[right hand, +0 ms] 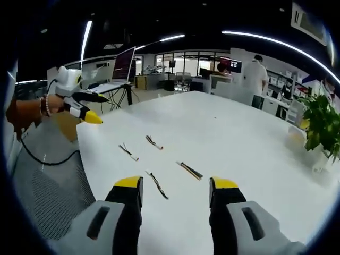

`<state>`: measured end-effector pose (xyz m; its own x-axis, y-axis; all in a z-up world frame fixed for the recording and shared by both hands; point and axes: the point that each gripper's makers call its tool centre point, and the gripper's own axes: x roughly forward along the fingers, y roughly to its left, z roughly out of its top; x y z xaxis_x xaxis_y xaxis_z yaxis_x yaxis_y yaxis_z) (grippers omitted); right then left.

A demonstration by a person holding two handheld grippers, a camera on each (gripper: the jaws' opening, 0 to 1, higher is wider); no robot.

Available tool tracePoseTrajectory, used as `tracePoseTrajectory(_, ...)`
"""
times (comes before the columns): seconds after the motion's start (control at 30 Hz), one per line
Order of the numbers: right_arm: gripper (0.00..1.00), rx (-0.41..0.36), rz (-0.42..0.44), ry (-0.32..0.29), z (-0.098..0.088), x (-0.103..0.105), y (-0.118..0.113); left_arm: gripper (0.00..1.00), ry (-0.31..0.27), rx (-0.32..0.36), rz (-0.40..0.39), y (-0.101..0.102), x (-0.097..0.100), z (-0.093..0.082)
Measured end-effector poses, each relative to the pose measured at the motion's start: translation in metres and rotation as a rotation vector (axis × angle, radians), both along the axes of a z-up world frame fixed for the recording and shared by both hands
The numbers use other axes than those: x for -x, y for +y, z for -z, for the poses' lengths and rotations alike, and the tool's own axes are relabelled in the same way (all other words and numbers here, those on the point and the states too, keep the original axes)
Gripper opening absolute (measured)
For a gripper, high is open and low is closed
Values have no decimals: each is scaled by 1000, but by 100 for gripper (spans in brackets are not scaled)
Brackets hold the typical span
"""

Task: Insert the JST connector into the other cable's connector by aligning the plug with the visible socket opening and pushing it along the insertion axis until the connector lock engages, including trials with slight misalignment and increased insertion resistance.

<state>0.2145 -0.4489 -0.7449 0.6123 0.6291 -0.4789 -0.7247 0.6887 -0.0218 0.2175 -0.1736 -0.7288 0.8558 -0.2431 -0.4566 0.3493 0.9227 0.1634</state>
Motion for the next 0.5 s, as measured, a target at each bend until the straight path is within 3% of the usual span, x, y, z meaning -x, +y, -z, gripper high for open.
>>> tracePoseTrajectory(0.27, 47, 57, -39, -24, 5, -15, 1, 83, 5, -10, 35, -6, -22, 3)
tracePoseTrajectory(0.5, 46, 79, -61, -36, 8, -32, 3, 81, 50, -17, 74, -17, -38, 16)
